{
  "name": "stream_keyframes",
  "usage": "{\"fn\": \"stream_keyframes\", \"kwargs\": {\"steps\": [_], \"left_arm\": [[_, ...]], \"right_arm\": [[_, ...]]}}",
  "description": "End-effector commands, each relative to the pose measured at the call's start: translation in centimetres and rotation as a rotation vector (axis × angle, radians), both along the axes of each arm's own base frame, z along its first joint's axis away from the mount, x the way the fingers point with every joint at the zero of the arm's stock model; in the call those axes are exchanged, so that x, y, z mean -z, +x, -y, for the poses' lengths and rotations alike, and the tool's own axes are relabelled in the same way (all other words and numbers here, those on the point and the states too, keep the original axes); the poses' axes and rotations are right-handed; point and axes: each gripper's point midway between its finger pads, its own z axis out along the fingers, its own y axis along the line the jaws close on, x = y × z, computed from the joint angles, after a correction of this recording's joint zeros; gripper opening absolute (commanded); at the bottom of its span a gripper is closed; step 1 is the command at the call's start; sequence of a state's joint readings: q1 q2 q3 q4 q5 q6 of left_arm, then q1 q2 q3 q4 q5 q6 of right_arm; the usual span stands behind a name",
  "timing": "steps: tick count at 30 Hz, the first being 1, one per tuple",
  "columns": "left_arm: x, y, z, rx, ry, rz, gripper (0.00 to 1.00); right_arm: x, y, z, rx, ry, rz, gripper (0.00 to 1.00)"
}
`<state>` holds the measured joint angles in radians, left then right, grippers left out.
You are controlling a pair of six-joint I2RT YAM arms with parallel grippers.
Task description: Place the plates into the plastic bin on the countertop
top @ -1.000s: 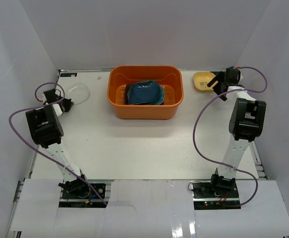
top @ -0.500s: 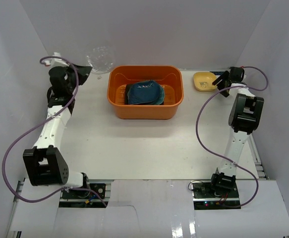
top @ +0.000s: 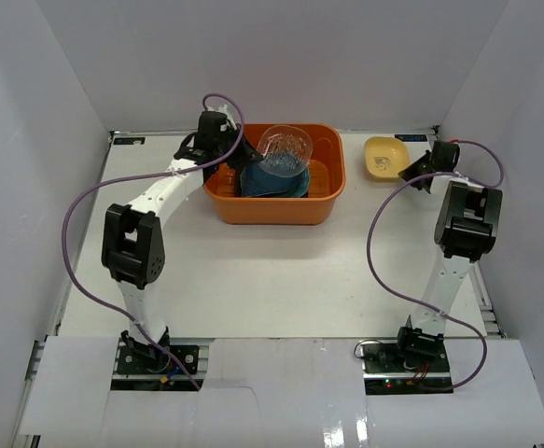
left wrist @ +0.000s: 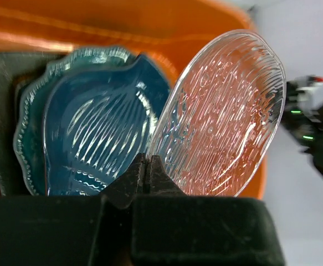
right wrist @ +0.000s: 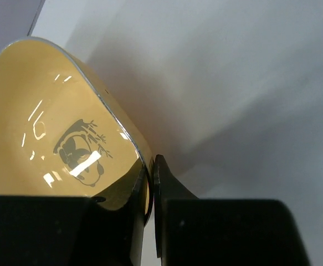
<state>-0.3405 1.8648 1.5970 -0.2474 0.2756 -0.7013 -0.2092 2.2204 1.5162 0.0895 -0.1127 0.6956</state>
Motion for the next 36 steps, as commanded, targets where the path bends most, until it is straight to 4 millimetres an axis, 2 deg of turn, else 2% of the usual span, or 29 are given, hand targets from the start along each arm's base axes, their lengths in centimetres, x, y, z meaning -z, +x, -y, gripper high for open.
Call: {"fn": "stream_keyframes", "kwargs": {"steps": [1,2,3,5,6,7,8,9,11,13,14,15,16,17,18,19,20,21,22,23,25,26,28,29,30,31,32,35,36], "left_arm": [[0.3,-0.9,0.8,0.048,0.069,-0.03,0.0],[1.2,-0.7,0.9,0.048,0.084,-0.045,0.0],[1.7,-0.6,0.9,0.055,0.106,-0.043,0.0],[2.4,-0.7,0.7,0.044,0.153,-0.062,0.0],[2.5,-0.8,0.6,0.052,0.171,-0.06,0.0],[2.6,-1.0,0.6,0.053,0.18,-0.064,0.07],[2.7,-1.1,0.2,0.045,0.192,-0.061,0.14],[2.8,-1.3,0.0,0.042,0.196,-0.063,0.2],[2.9,-1.8,-0.3,0.036,0.206,-0.064,0.44],[1.8,-1.9,-0.7,0.019,0.21,-0.039,0.66],[1.0,-1.8,-0.8,0.015,0.206,-0.021,0.95],[0.1,-1.7,-0.7,0.015,0.197,0.002,0.98],[-1.3,-1.8,-0.6,0.017,0.182,0.031,0.98],[-2.8,-1.7,-0.4,0.021,0.167,0.062,0.98],[-3.8,-1.7,-0.4,0.02,0.156,0.084,0.98],[-6.0,-2.0,-0.5,0.015,0.137,0.127,0.98],[-7.6,-2.4,-0.6,0.014,0.121,0.164,0.98],[-8.9,-2.6,-0.7,0.012,0.104,0.212,0.98],[-12.1,-3.9,-1.0,0.019,0.076,0.288,0.98],[-13.0,-4.5,-1.3,0.022,0.072,0.329,0.98],[-15.1,-6.1,-1.8,0.025,0.053,0.386,0.98],[-17.7,-7.9,-2.5,0.023,0.027,0.45,0.98],[-17.3,-9.6,-3.0,0.03,0.023,0.451,0.98],[-18.9,-11.4,-3.7,0.026,0.008,0.493,0.98],[-18.9,-12.2,-4.1,0.029,0.013,0.5,0.98],[-17.5,-12.9,-4.4,0.03,0.027,0.479,0.98],[-18.4,-14.5,-5.3,0.017,0.026,0.506,0.98],[-16.6,-16.4,-6.4,0.006,0.047,0.477,0.98],[-17.4,-17.8,-7.0,0.005,0.039,0.504,0.98]], "right_arm": [[-14.5,0.9,0.1,0.015,-0.016,0.358,0.08],[-14.8,-0.2,-0.4,0.008,-0.009,0.367,0.08],[-18.8,-1.2,-1.0,-0.005,-0.017,0.443,0.08],[-23.5,-3.0,-2.1,-0.026,-0.017,0.553,0.08],[-24.2,-3.6,-3.4,-0.045,-0.032,0.56,0.08],[-25.2,-4.1,-4.2,-0.055,-0.054,0.57,0.08],[-27.2,-4.5,-6.1,-0.098,-0.09,0.608,0.08],[-27.8,-4.6,-7.2,-0.124,-0.096,0.612,0.08],[-28.7,-5.3,-10.0,-0.185,-0.077,0.626,0.08],[-29.0,-5.7,-12.1,-0.232,-0.054,0.629,0.08],[-29.0,-6.4,-14.9,-0.289,-0.039,0.624,0.08],[-28.9,-6.8,-16.4,-0.318,-0.039,0.622,0.08],[-29.0,-7.1,-17.6,-0.339,-0.047,0.624,0.08],[-28.2,-7.6,-20.1,-0.386,-0.064,0.597,0.08],[-28.0,-7.8,-21.3,-0.408,-0.066,0.583,0.08],[-28.2,-7.9,-22.3,-0.427,-0.067,0.584,0.08],[-26.8,-8.2,-24.3,-0.467,-0.064,0.542,0.08],[-26.3,-8.3,-25.2,-0.487,-0.079,0.526,0.08],[-26.6,-8.1,-25.9,-0.493,-0.089,0.523,0.08],[-24.7,-8.4,-27.6,-0.536,-0.091,0.464,0.08],[-23.5,-8.1,-29.0,-0.569,-0.124,0.42,0.08],[-22.9,-7.8,-30.8,-0.599,-0.138,0.397,0.08],[-21.1,-7.8,-32.7,-0.631,-0.18,0.339,0.08],[-20.5,-7.8,-33.3,-0.648,-0.189,0.317,0.08],[-19.6,-8.3,-33.7,-0.666,-0.198,0.28,0.08],[-18.9,-7.8,-33.5,-0.639,-0.239,0.262,0.08],[-19.0,-8.0,-34.1,-0.642,-0.255,0.263,0.08],[-18.4,-8.4,-34.3,-0.631,-0.28,0.239,0.17],[-18.3,-8.5,-34.2,-0.624,-0.289,0.235,0.2]]}}
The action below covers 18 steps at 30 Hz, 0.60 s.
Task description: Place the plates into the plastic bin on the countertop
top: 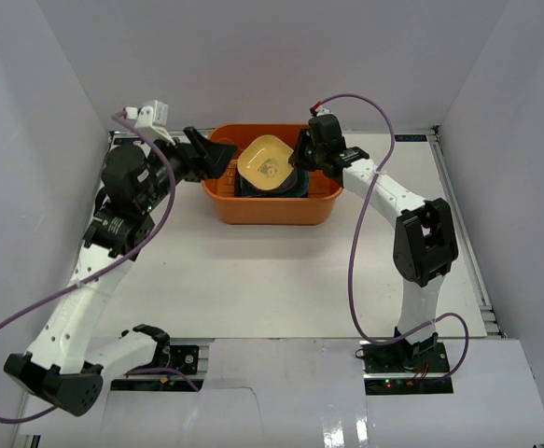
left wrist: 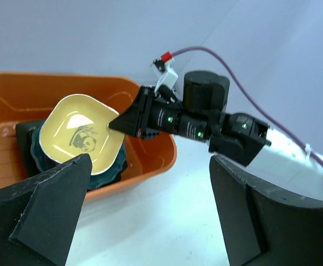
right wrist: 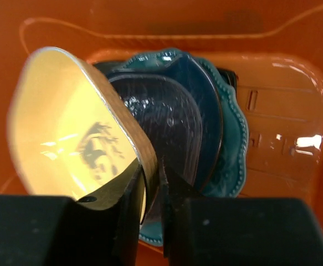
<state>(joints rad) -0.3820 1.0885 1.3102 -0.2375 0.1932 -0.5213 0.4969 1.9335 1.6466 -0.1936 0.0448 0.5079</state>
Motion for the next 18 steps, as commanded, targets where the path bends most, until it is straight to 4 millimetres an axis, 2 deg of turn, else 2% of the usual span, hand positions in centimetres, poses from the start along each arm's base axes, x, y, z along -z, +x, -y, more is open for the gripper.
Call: {"fn": "stream_keyframes", "kwargs": {"steps": [1,4,5,7,8,10,11,12,13,14,15,16,18], "left_arm": [[4.3,-1.6,-0.6,-0.001,0.056,-0.083,0.98],[4.3,-4.0,-1.5,0.01,0.054,-0.061,0.98],[5.4,-4.4,-1.8,0.002,0.062,-0.081,0.98],[5.0,-5.7,-2.5,-0.009,0.059,-0.057,0.98],[5.4,-6.0,-2.9,-0.019,0.063,-0.063,0.98],[4.7,-6.6,-3.5,-0.04,0.061,-0.035,0.98],[4.2,-6.9,-3.7,-0.043,0.059,-0.023,0.98],[3.7,-7.1,-3.8,-0.043,0.058,-0.013,0.98],[3.3,-7.2,-3.9,-0.044,0.058,-0.004,0.98],[2.3,-7.6,-3.9,-0.04,0.053,0.018,0.98],[1.9,-7.8,-4.0,-0.035,0.053,0.027,0.98],[1.4,-8.0,-4.0,-0.034,0.052,0.037,0.98],[0.3,-8.5,-4.2,-0.032,0.05,0.061,0.98]], "right_arm": [[-2.6,0.6,1.1,0.058,-0.056,0.065,0.22],[-2.0,0.1,0.9,0.049,-0.079,0.044,0.39],[-1.6,-0.2,0.8,0.042,-0.091,0.036,0.52],[-1.3,-0.5,0.9,0.045,-0.104,0.03,0.67],[-1.6,-0.6,0.7,0.039,-0.095,0.038,0.83],[-3.8,-0.8,0.5,0.035,-0.071,0.075,0.97],[-5.0,-0.8,0.5,0.031,-0.066,0.102,0.9],[-6.2,-0.9,0.5,0.031,-0.058,0.126,0.9],[-9.0,-1.1,0.8,0.038,-0.039,0.177,0.9],[-10.4,-1.4,1.3,0.04,-0.039,0.204,0.9],[-13.5,-2.5,2.1,0.046,-0.017,0.261,0.9],[-13.8,-3.2,2.5,0.045,-0.019,0.273,0.9],[-16.3,-4.8,3.6,0.045,0.007,0.341,0.9]]}}
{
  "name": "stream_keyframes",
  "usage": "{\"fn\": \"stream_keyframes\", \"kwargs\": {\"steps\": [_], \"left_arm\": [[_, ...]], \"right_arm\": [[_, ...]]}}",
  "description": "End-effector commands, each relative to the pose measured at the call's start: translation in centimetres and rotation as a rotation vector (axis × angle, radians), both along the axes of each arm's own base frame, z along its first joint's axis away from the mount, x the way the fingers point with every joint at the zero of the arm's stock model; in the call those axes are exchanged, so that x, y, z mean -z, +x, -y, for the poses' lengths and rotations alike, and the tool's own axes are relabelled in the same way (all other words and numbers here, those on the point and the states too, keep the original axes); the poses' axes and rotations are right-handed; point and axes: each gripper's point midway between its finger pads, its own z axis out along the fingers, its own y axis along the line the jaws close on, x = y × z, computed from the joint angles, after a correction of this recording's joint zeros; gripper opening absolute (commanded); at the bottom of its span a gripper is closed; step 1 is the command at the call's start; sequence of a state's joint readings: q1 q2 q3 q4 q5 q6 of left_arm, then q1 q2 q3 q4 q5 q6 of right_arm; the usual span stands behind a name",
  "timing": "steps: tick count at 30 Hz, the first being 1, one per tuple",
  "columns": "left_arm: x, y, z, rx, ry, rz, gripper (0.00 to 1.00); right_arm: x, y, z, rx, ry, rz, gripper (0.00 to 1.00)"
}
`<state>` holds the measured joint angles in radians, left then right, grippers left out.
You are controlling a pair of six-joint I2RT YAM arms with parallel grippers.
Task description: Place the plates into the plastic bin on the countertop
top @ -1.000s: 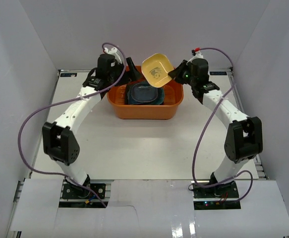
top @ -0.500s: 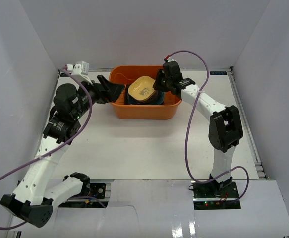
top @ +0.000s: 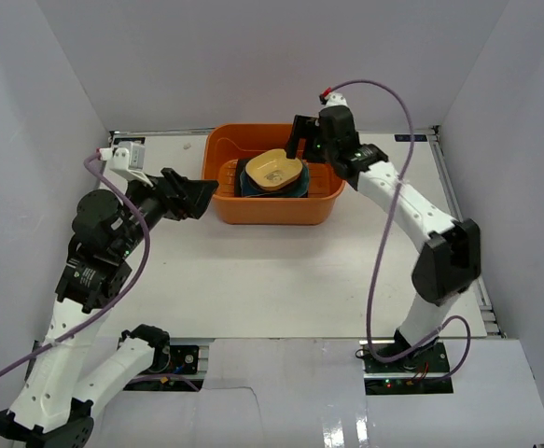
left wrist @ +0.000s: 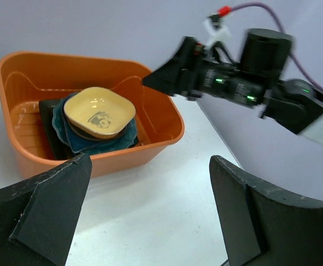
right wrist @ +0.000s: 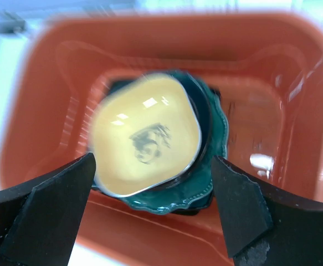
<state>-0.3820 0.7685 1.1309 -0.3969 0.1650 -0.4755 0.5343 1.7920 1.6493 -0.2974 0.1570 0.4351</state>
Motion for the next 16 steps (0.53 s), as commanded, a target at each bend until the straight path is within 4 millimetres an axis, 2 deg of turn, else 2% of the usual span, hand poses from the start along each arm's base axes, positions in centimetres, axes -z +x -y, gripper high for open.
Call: {"fn": "stream_keyframes", "kwargs": {"steps": [1,2,3,4,5,8,9,11,12,14,16], "left_arm": [[-2.5,-1.2,-0.6,-0.002,0.004,0.062,0.98],[-3.0,-1.7,-0.8,-0.002,0.002,0.078,0.98],[-3.2,-2.1,-0.9,0.0,0.004,0.09,0.98],[-3.3,-2.4,-1.0,0.004,0.009,0.099,0.98],[-3.6,-3.1,-1.4,0.002,0.017,0.124,0.98],[-3.3,-4.0,-2.2,-0.019,0.038,0.144,0.98],[-3.5,-4.6,-2.6,-0.028,0.041,0.163,0.98],[-2.8,-4.8,-2.8,-0.031,0.051,0.164,0.98],[-2.9,-5.2,-2.9,-0.028,0.053,0.175,0.98],[-2.4,-5.2,-2.8,-0.024,0.052,0.168,0.98],[-2.4,-4.8,-2.9,-0.036,0.054,0.16,0.98]], "right_arm": [[-12.1,-4.8,3.4,0.003,0.092,0.292,0.9],[-12.7,-6.1,4.3,0.006,0.102,0.317,0.9],[-16.6,-9.1,6.2,0.013,0.161,0.42,0.9],[-13.6,-10.4,6.8,0.001,0.135,0.39,0.9],[-16.7,-13.6,8.7,0.003,0.188,0.49,0.9],[-15.7,-17.5,11.5,0.017,0.186,0.533,0.9],[-14.9,-19.4,13.1,0.037,0.188,0.556,0.9],[-12.9,-20.7,14.4,0.054,0.162,0.543,0.9],[-13.6,-22.1,15.4,0.066,0.181,0.58,0.9],[-13.6,-23.0,16.0,0.07,0.185,0.595,0.9],[-14.6,-23.9,16.4,0.067,0.207,0.63,0.9]]}}
